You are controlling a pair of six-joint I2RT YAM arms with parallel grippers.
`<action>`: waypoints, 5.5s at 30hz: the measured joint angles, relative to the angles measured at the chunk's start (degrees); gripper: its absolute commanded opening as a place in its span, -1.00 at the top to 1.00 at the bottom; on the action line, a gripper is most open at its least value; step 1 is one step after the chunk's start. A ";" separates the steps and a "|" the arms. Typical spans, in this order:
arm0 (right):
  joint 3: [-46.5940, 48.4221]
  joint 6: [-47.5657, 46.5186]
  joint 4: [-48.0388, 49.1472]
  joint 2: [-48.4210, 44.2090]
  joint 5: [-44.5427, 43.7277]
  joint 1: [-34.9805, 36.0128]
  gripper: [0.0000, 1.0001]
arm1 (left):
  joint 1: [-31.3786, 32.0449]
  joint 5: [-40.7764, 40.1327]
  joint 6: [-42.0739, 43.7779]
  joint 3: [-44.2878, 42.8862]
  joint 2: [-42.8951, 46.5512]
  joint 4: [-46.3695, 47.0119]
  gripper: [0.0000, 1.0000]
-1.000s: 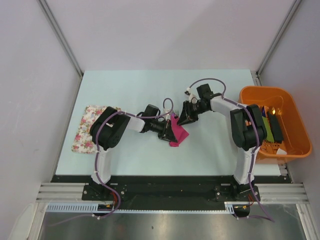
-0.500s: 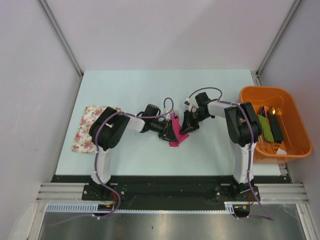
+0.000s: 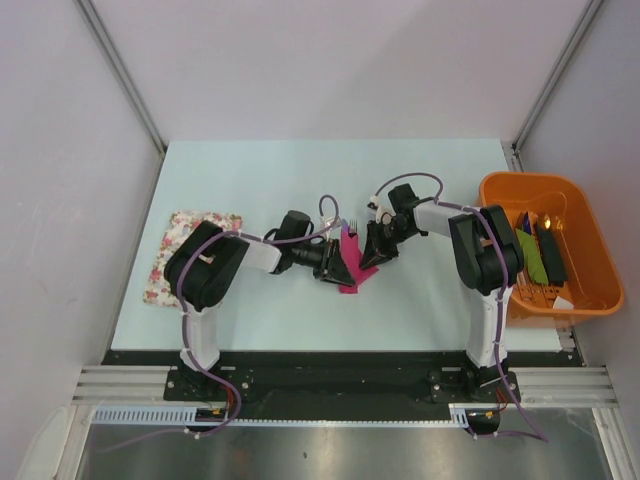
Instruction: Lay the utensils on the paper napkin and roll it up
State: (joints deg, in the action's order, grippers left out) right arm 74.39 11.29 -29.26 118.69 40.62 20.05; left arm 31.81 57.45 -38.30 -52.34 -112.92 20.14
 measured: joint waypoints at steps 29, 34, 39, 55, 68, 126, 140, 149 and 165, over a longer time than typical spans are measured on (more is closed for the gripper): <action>0.66 0.74 0.20 -1.40 0.35 0.17 -0.07 | -0.87 5.84 -4.07 -3.39 -11.08 5.55 0.66; 4.39 1.11 0.50 -1.38 -1.73 -1.14 -0.15 | -0.87 6.16 -1.55 -4.20 -11.08 3.30 0.67; 8.28 1.01 0.96 -0.15 -4.33 -1.46 -0.11 | -0.87 6.29 -0.17 -4.90 -11.08 1.66 0.68; 11.06 2.27 3.72 5.62 -1.16 -0.37 0.36 | -0.85 6.47 1.99 -6.29 -11.10 -1.62 0.68; 10.75 3.50 4.31 6.93 0.59 -0.85 1.00 | -0.94 6.82 2.16 -6.99 -11.32 -2.47 0.59; 34.69 -7.96 -4.72 -15.02 15.80 5.73 1.00 | -28.37 5.84 15.45 9.29 51.84 7.89 -0.92; 35.08 -21.46 -17.07 -26.86 12.55 16.68 1.00 | -18.88 6.99 7.23 15.50 55.78 24.50 -0.63; 32.33 -26.36 -19.69 -31.69 7.91 21.22 1.00 | -11.52 4.59 1.95 15.50 53.22 32.76 -0.44; 31.78 -27.02 -19.76 -33.09 3.21 25.57 1.00 | -4.90 0.68 -3.78 14.82 51.21 36.41 0.03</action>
State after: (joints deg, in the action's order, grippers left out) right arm 106.17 -15.73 -49.01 85.60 43.83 45.63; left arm 26.92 58.13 -42.09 -37.52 -61.71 56.55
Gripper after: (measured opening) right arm 0.016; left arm 0.560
